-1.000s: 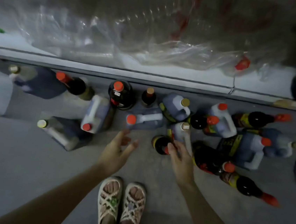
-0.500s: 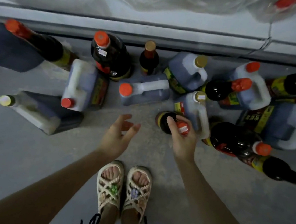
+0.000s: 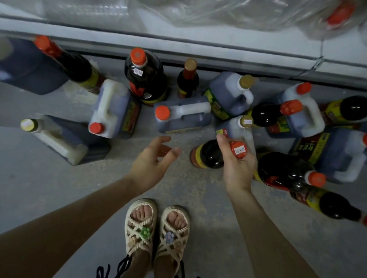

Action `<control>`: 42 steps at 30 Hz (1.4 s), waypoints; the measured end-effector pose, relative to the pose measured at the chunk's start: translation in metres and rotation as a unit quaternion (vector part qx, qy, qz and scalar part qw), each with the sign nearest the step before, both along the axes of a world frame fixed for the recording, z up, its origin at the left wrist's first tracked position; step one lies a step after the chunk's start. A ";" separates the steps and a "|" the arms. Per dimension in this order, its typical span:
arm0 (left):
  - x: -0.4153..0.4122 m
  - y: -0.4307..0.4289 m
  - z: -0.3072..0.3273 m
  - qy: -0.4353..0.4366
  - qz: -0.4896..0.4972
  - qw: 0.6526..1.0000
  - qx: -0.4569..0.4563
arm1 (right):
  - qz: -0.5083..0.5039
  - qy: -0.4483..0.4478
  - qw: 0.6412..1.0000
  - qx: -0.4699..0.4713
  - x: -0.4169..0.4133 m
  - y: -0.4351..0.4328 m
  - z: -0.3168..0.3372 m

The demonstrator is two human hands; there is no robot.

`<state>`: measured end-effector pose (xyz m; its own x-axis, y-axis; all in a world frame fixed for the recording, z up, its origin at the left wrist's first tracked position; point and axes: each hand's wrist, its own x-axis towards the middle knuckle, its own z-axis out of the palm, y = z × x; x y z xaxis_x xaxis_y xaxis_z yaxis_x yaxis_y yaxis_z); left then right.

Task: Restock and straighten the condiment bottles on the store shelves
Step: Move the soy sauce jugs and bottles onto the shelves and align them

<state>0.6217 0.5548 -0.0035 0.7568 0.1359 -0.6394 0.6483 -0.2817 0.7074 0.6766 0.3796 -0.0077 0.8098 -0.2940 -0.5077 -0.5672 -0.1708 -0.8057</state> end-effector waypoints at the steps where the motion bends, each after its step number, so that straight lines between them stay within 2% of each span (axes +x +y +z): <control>1: 0.001 -0.001 0.012 -0.006 -0.001 1.000 -0.001 | 0.003 -0.001 1.000 0.000 0.001 0.000 0.015; 6: 0.021 -0.010 0.098 -0.052 -0.018 0.998 -0.011 | 0.047 -0.032 0.998 0.005 0.019 -0.005 0.115; 15: 0.082 -0.024 0.327 -0.179 -0.033 0.982 -0.048 | 0.120 -0.129 0.984 -0.004 0.088 -0.011 0.383; 19: 0.107 -0.026 0.467 -0.255 -0.063 0.963 -0.055 | 0.161 -0.207 0.965 -0.022 0.113 -0.009 0.535; 21: 0.119 -0.024 0.518 -0.281 -0.070 0.955 -0.059 | 0.193 -0.246 0.950 -0.022 0.123 -0.004 0.596; 24: 0.132 -0.020 0.616 -0.343 -0.090 0.934 -0.031 | 0.222 -0.295 0.929 -0.030 0.130 0.002 0.703; 29: 0.142 -0.015 0.760 -0.428 -0.107 0.897 -0.013 | 0.258 -0.397 0.880 -0.028 0.132 0.014 0.868; 36: 0.139 -0.004 0.881 -0.497 -0.105 0.861 0.015 | 0.290 -0.477 0.830 -0.003 0.109 0.032 1.009; 42: 0.118 0.019 0.939 -0.536 -0.070 0.840 0.048 | 0.340 -0.512 0.789 -0.018 0.082 0.053 1.066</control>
<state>0.7398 0.5738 0.9355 0.9036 0.0097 0.4283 -0.3909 -0.3903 0.8336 0.7582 0.4330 1.0582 0.7674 0.3850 0.5128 0.6091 -0.1878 -0.7705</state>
